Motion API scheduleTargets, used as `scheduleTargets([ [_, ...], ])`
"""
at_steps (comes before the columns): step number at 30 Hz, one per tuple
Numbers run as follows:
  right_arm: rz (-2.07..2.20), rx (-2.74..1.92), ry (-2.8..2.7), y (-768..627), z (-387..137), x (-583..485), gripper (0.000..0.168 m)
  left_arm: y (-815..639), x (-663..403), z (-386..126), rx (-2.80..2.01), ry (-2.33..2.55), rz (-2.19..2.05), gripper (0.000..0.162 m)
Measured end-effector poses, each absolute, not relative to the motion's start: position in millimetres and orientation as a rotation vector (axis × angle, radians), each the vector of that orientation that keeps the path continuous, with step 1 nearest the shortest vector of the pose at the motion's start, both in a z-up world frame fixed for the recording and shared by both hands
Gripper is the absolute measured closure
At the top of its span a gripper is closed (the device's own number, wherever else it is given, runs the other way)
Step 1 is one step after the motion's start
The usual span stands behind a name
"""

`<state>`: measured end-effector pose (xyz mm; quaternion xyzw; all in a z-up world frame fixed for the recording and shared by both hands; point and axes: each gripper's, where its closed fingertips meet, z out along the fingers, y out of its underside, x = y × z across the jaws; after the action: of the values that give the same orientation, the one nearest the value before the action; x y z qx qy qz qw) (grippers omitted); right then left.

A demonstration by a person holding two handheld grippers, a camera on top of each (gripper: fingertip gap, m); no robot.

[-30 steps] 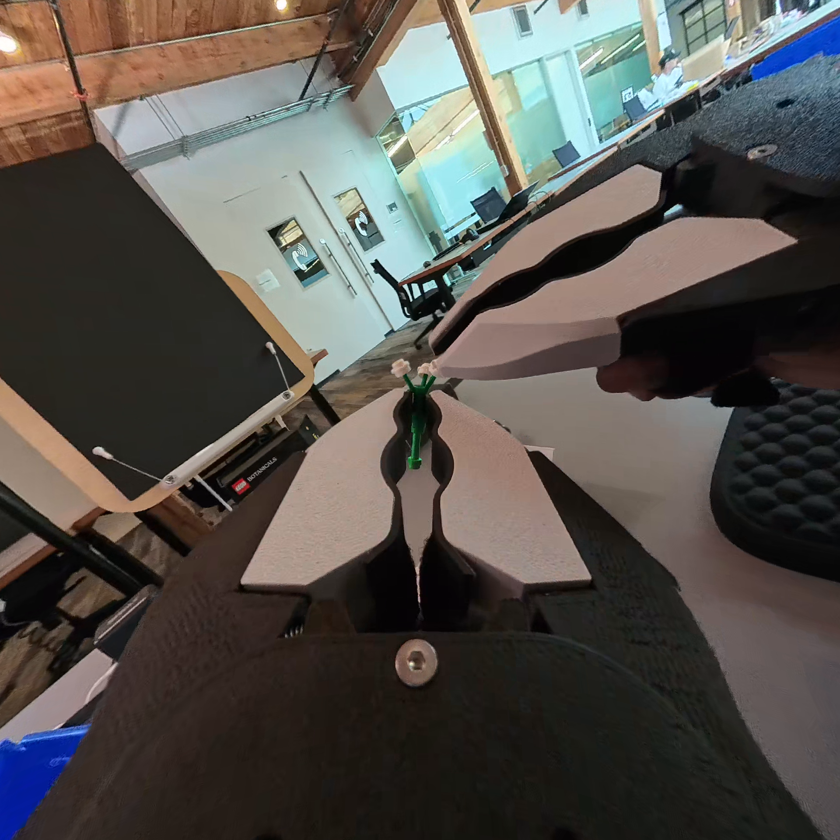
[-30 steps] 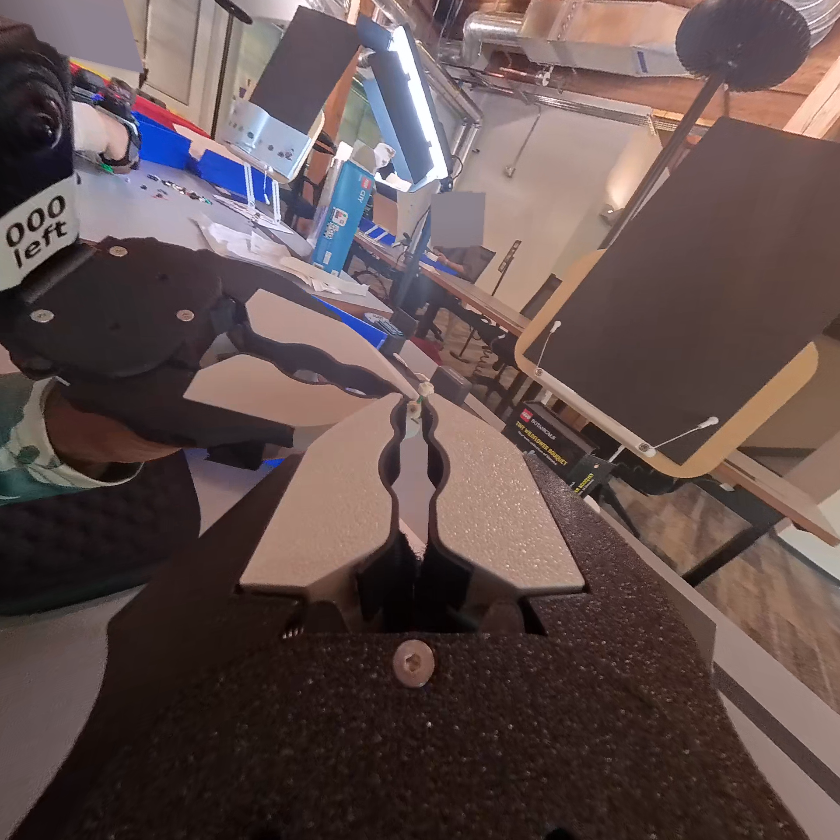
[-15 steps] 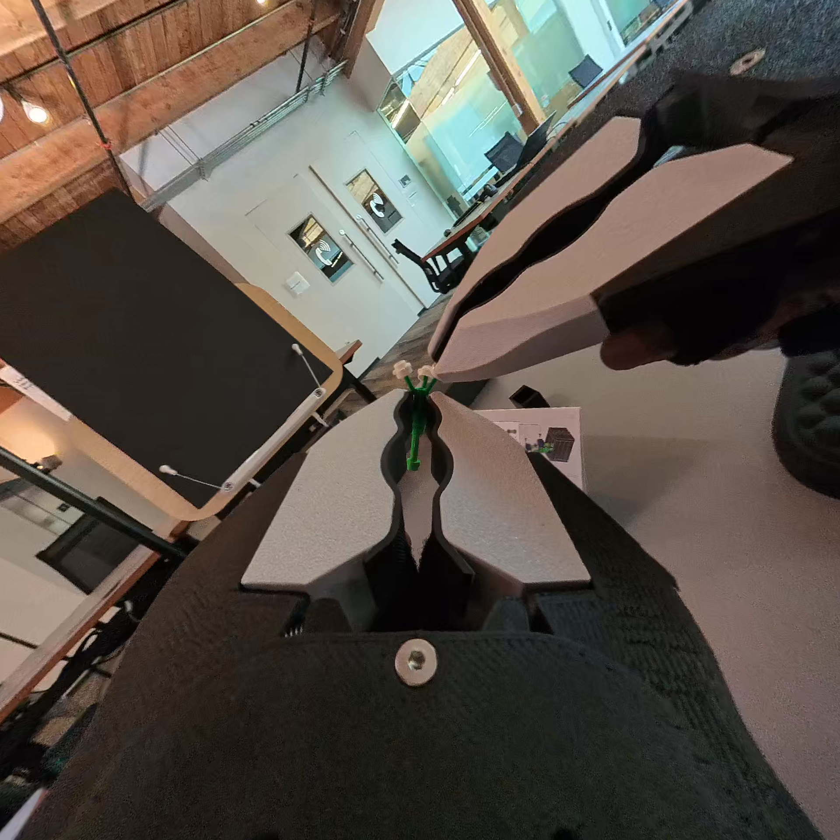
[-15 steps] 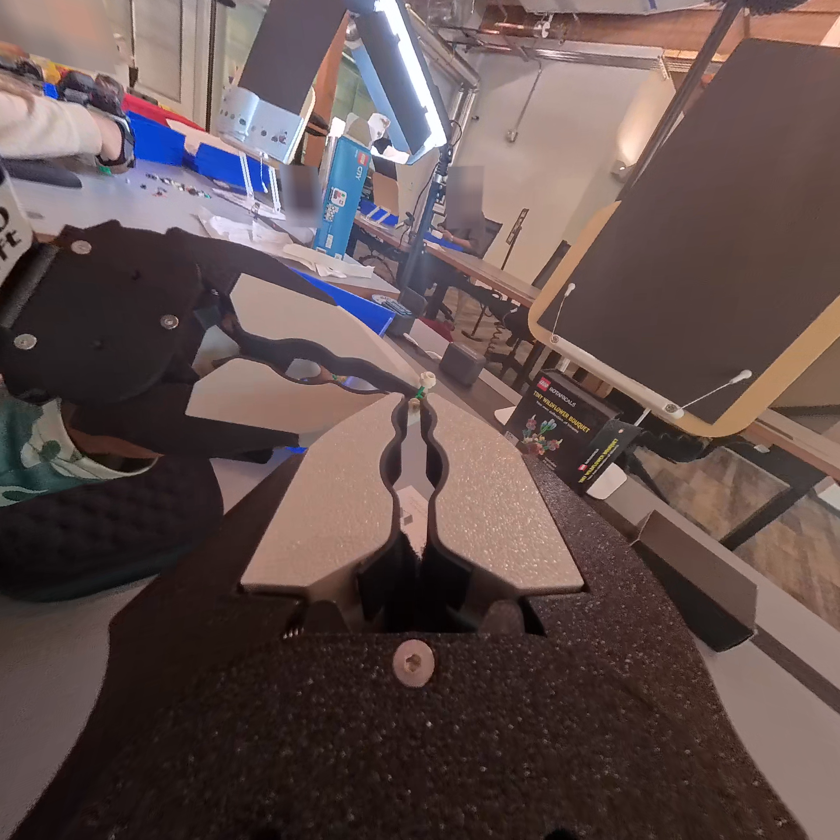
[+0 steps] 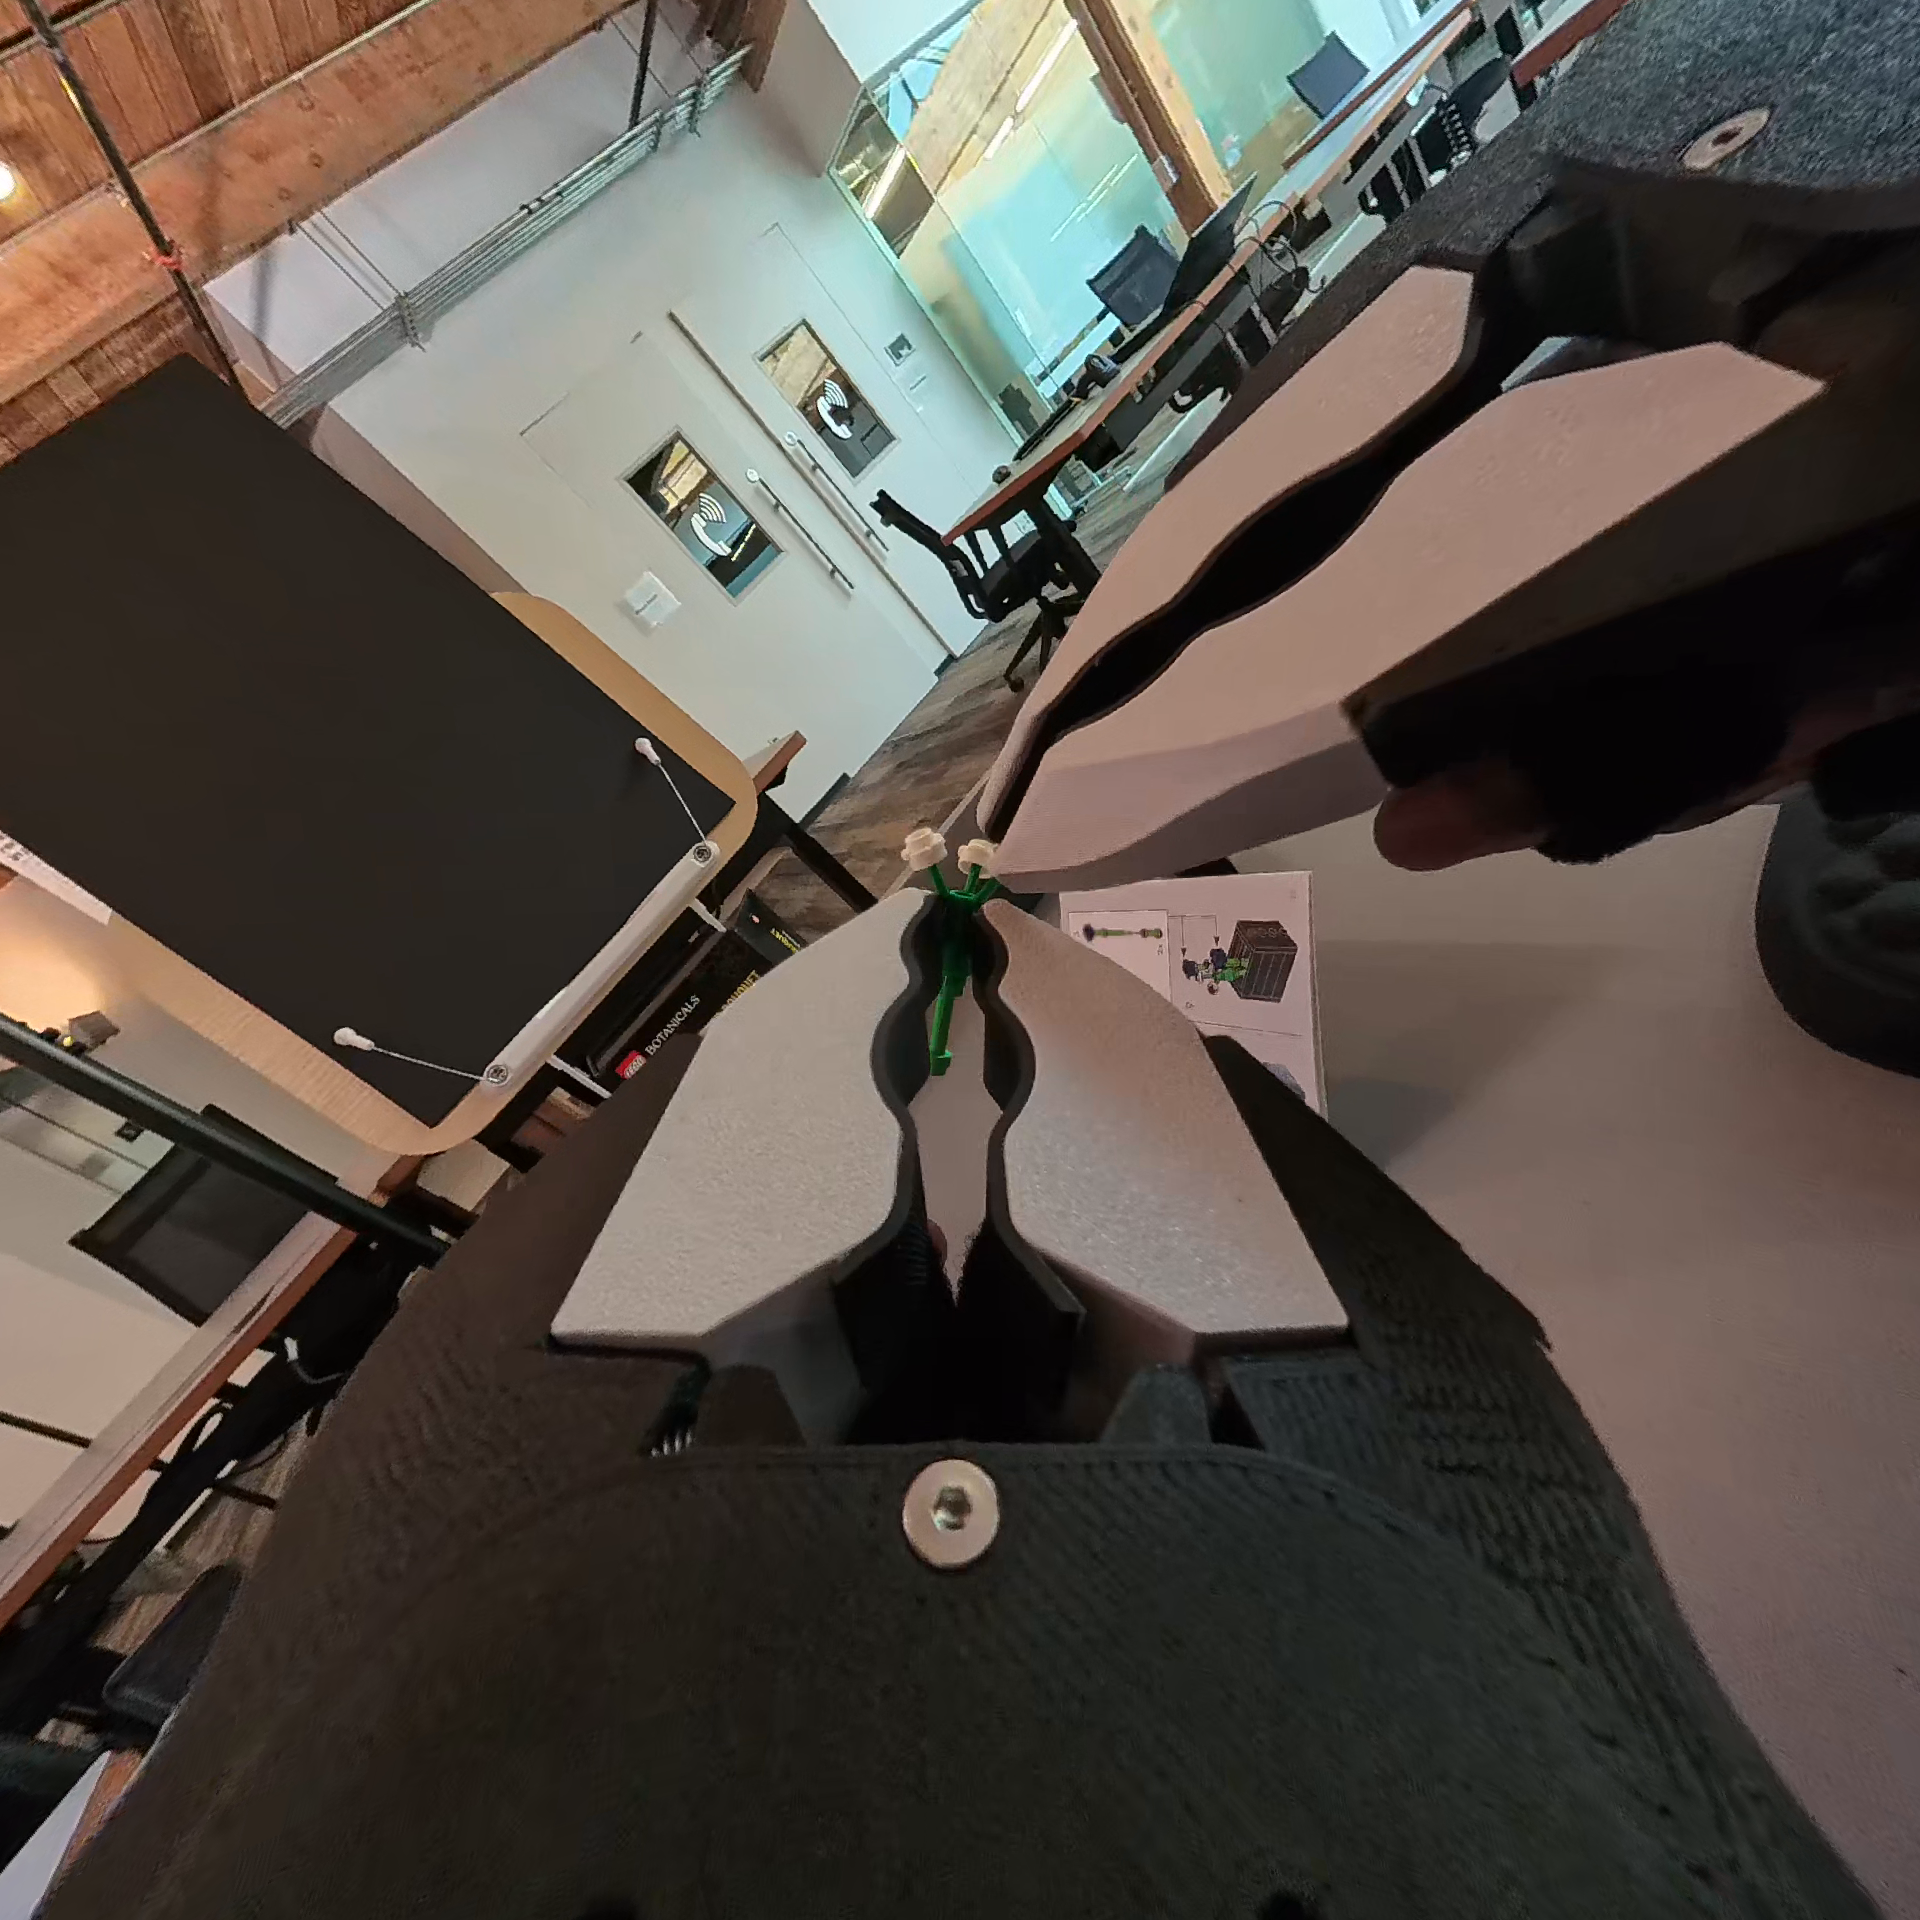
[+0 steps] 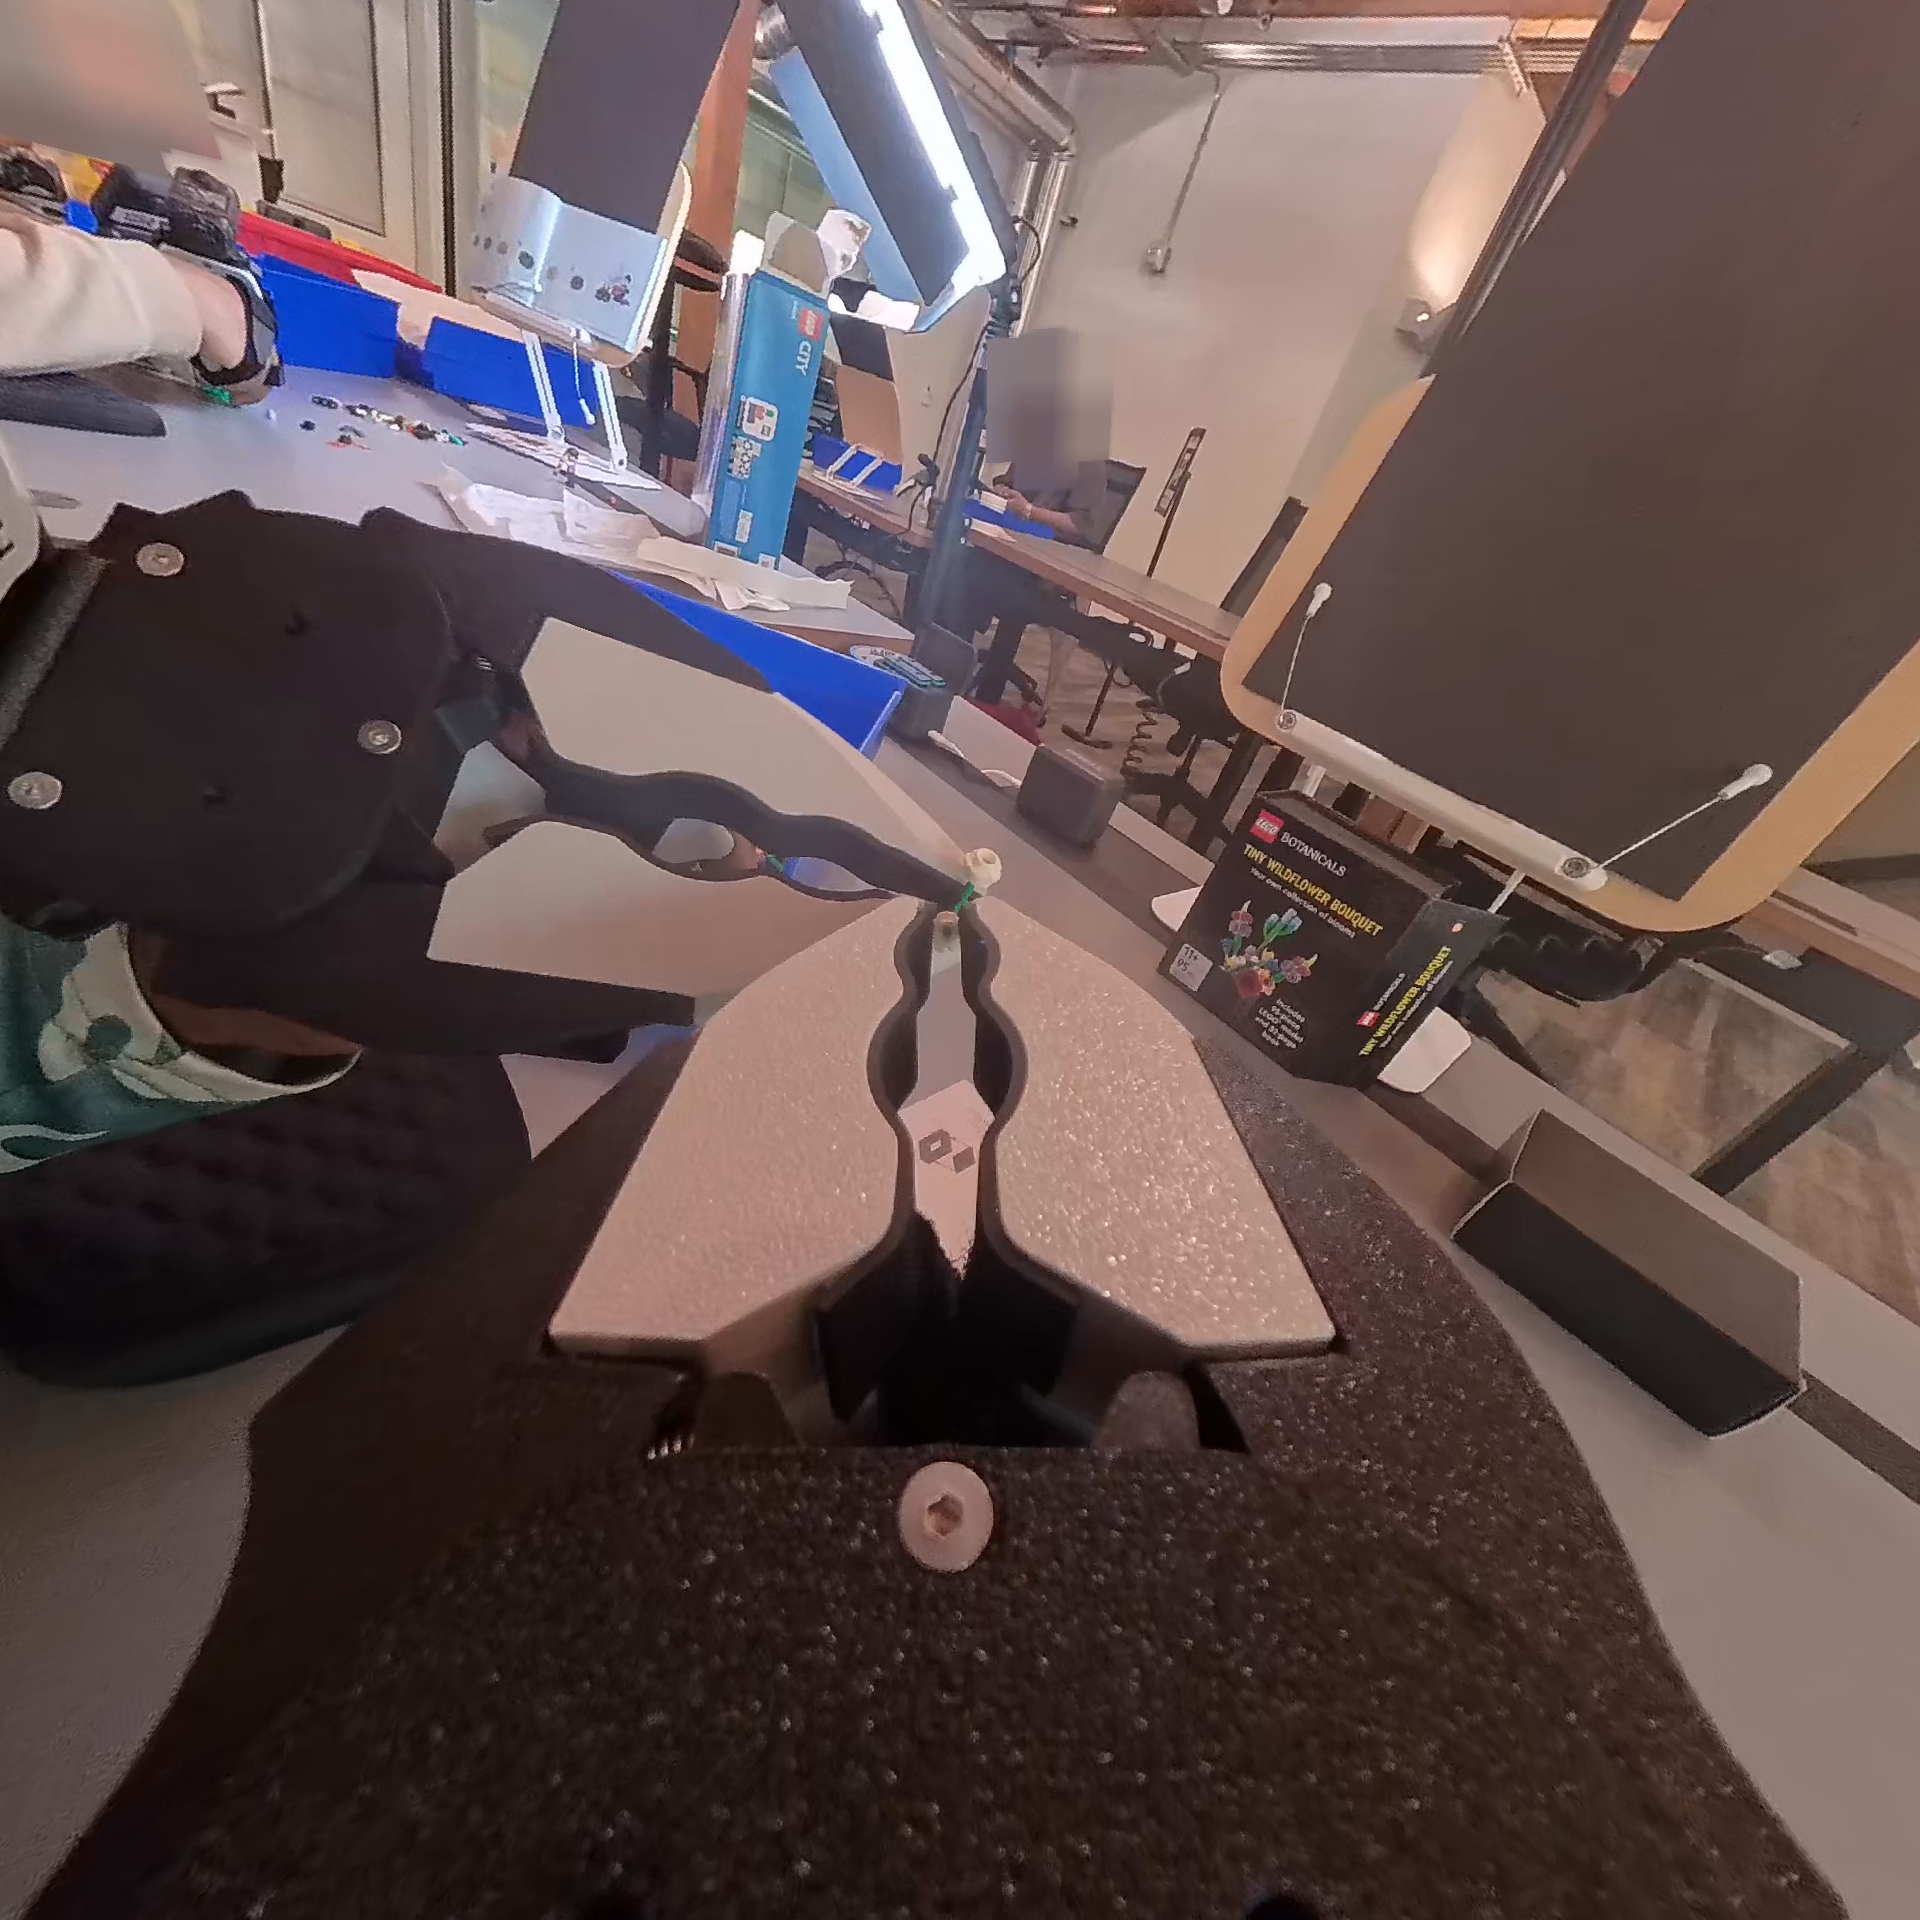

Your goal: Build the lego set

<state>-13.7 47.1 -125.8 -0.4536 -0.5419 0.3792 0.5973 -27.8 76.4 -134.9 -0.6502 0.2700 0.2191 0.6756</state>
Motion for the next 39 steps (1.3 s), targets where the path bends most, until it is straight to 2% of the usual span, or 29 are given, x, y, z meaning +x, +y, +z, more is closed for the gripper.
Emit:
scheduleTargets([
  [15, 0.812, -1.072, -1.260, 50.7, -138.0, -19.7, 0.163, 73.6, -30.4, -146.1, -1.527, 0.551, 0.454, 0.159],
  [16, 0.763, -1.106, -1.266, 57.4, -144.7, -19.6, 0.164, 72.1, -28.9, -144.1, -1.514, 0.544, 0.438, 0.158],
  [18, 0.752, -1.201, -1.468, 50.1, -191.5, -33.5, 0.168, 56.9, 18.6, -117.4, -1.344, 0.594, 0.193, 0.160],
  [20, 0.843, -1.104, -1.328, 39.6, -165.6, -34.5, 0.168, 65.8, 6.8, -109.4, -1.319, 0.652, 0.598, 0.159],
  [21, 0.838, -1.131, -1.293, 47.9, -155.3, -30.0, 0.168, 70.7, -14.3, -114.5, -1.366, 0.617, 0.618, 0.159],
  [23, 0.960, -1.188, -1.225, 64.2, -147.9, -19.3, 0.167, 70.7, -44.1, -128.8, -1.497, 0.468, 0.276, 0.158],
  [28, 1.048, -1.236, -1.229, 78.6, -163.6, -8.0, 0.166, 74.0, -63.3, -160.8, -1.611, 0.446, 0.194, 0.158],
  [39, 1.477, -1.221, -1.125, 65.0, -151.0, -12.3, 0.156, 71.6, -33.6, -161.7, -1.491, 0.341, -0.231, 0.157],
])
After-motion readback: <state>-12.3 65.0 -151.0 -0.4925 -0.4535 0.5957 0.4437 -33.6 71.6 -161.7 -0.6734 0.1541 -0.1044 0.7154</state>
